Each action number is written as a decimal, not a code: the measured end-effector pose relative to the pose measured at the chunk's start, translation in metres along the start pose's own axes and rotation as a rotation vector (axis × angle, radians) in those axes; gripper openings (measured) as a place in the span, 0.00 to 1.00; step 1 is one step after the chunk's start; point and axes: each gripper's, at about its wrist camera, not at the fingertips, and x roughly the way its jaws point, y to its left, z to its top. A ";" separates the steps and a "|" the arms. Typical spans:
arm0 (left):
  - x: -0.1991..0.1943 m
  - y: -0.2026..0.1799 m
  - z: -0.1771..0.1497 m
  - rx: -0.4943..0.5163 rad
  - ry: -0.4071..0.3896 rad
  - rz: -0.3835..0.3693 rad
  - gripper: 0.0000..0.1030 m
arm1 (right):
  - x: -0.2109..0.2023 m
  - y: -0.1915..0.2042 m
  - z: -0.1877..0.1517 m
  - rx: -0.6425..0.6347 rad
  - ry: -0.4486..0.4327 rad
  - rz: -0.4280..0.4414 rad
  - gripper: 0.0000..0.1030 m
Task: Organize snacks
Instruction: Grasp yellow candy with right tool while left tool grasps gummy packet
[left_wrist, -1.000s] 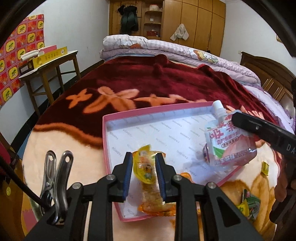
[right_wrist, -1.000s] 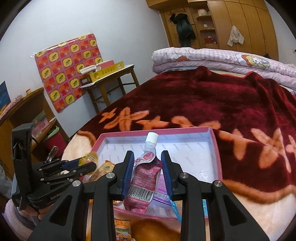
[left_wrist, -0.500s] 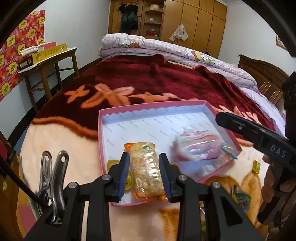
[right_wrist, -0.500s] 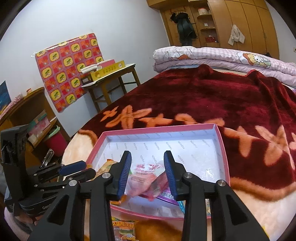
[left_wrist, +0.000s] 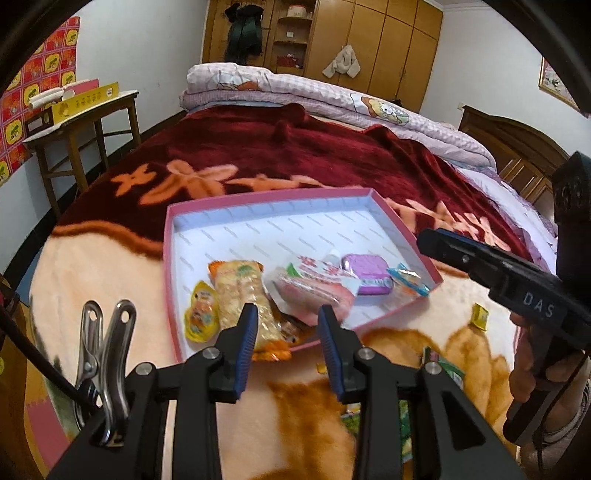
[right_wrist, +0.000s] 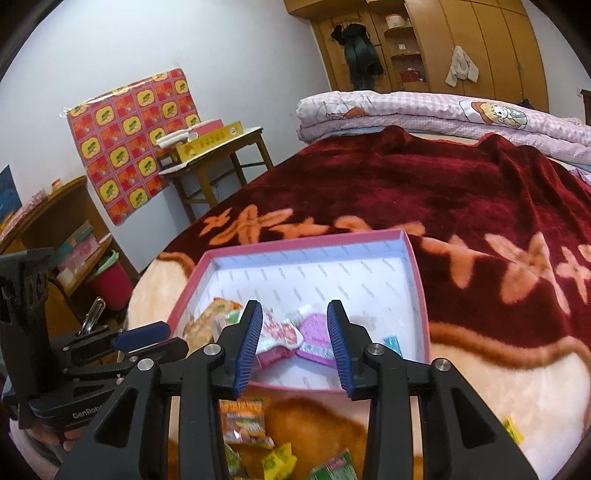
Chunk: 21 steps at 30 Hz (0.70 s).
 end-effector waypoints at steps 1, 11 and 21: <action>0.000 -0.002 -0.002 -0.001 0.006 0.003 0.34 | -0.002 -0.002 -0.002 0.003 0.005 0.001 0.37; 0.009 -0.020 -0.017 0.001 0.065 -0.019 0.34 | -0.020 -0.039 -0.027 0.037 0.073 -0.086 0.37; 0.023 -0.036 -0.027 -0.002 0.112 -0.025 0.38 | -0.035 -0.070 -0.048 0.039 0.132 -0.178 0.37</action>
